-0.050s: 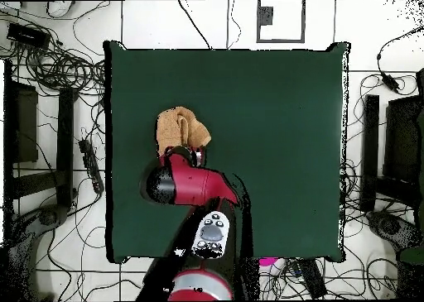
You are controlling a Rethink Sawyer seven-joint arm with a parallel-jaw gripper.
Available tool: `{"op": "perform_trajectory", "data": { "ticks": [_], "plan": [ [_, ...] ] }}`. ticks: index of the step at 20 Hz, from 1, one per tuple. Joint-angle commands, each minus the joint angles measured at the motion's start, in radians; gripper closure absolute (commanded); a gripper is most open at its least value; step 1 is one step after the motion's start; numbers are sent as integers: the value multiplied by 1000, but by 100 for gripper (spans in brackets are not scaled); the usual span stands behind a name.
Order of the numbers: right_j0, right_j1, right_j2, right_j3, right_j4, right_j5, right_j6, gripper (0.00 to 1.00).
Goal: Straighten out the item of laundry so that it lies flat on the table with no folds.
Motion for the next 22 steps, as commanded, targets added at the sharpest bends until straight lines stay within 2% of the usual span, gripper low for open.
{"op": "perform_trajectory", "data": {
  "ticks": [1,3,5,10,13,15,17,19,20,21,22],
  "plan": [
    [-113,80,309,134,-5,-143,261,0],
    [-156,56,371,158,-12,-143,260,0],
    [-166,13,406,185,5,-119,270,0],
    [-111,-59,406,181,84,-7,280,0],
    [-149,-81,476,190,106,47,272,0],
    [-156,-119,485,191,125,117,258,0],
    [-106,-160,411,159,143,199,250,0],
    [-84,-176,369,148,150,211,250,0],
    [-51,-172,317,131,150,205,254,0],
    [-19,-168,264,114,151,200,258,100],
    [22,-159,209,99,155,182,271,100]
  ]
}}
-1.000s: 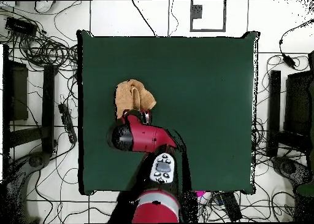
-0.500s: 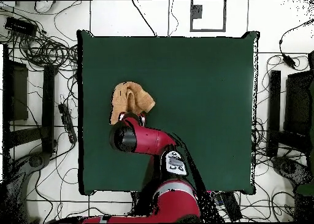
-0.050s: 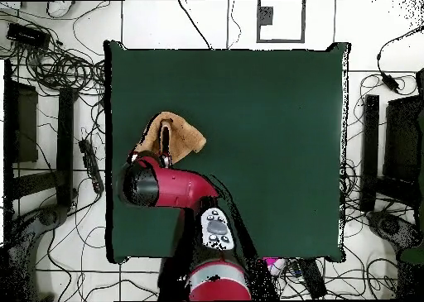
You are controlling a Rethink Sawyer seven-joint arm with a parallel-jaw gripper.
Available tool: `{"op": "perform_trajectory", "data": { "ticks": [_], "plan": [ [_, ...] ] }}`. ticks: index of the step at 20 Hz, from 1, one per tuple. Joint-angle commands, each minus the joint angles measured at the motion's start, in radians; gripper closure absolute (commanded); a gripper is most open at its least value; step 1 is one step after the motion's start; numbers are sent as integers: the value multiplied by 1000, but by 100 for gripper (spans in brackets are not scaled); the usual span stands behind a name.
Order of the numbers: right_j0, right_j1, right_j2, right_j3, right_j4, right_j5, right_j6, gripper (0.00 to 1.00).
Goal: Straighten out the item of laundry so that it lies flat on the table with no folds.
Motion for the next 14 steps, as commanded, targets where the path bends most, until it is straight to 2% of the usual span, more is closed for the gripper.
{"op": "perform_trajectory", "data": {
  "ticks": [1,3,8,11,14],
  "plan": [
    [144,-16,-111,-37,83,89,285,100],
    [205,-4,-198,-51,87,43,298,100],
    [218,25,-241,-49,77,-40,259,100],
    [259,37,-301,-53,77,-50,257,100],
    [316,-2,-375,-45,89,40,274,100]
  ]
}}
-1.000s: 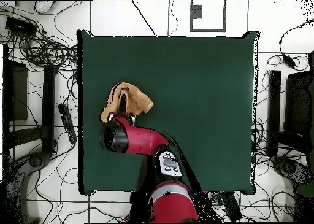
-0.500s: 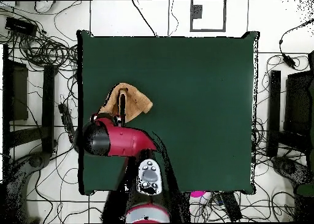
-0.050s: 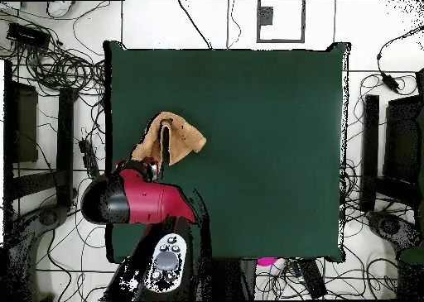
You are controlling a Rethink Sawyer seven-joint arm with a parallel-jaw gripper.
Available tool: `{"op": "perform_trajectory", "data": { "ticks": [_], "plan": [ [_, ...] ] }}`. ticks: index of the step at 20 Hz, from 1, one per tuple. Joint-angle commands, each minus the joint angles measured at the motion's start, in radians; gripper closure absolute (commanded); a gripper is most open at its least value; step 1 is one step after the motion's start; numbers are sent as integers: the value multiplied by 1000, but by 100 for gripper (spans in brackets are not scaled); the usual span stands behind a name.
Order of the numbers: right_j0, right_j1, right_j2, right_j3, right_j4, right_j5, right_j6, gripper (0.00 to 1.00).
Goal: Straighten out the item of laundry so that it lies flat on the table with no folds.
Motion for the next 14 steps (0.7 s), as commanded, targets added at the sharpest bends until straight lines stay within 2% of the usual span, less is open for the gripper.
{"op": "perform_trajectory", "data": {
  "ticks": [1,5,6,14],
  "plan": [
    [87,-1,-149,-21,62,85,278,100],
    [144,22,-250,-66,42,172,253,100],
    [128,18,-231,-60,45,168,243,0],
    [96,16,-183,4,48,-54,262,0]
  ]
}}
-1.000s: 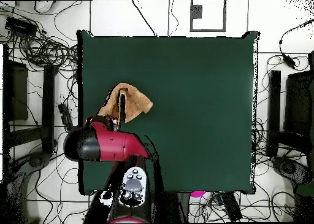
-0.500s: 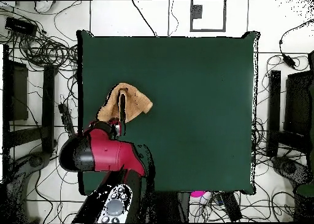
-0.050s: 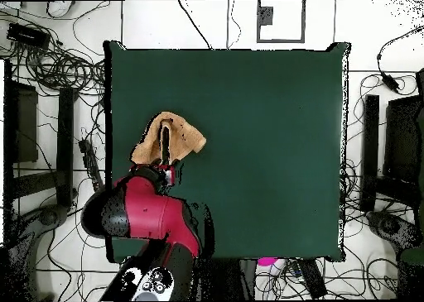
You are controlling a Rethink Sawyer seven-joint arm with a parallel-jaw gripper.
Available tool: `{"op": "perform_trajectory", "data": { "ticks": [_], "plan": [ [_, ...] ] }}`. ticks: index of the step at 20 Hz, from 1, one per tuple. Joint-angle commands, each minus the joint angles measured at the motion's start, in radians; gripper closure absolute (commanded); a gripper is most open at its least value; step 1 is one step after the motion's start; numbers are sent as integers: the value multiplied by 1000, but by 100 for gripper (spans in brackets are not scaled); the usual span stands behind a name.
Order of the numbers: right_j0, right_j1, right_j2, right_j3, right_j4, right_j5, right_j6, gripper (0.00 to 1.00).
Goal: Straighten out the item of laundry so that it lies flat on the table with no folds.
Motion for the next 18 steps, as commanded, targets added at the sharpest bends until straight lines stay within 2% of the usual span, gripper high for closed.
{"op": "perform_trajectory", "data": {
  "ticks": [1,5,11,15,18],
  "plan": [
    [-8,28,21,17,47,-84,266,0],
    [7,53,-2,40,80,-129,307,0],
    [-60,160,92,40,34,-261,261,0],
    [-158,181,212,46,3,-220,211,0],
    [-197,211,257,36,-17,-227,189,0]
  ]
}}
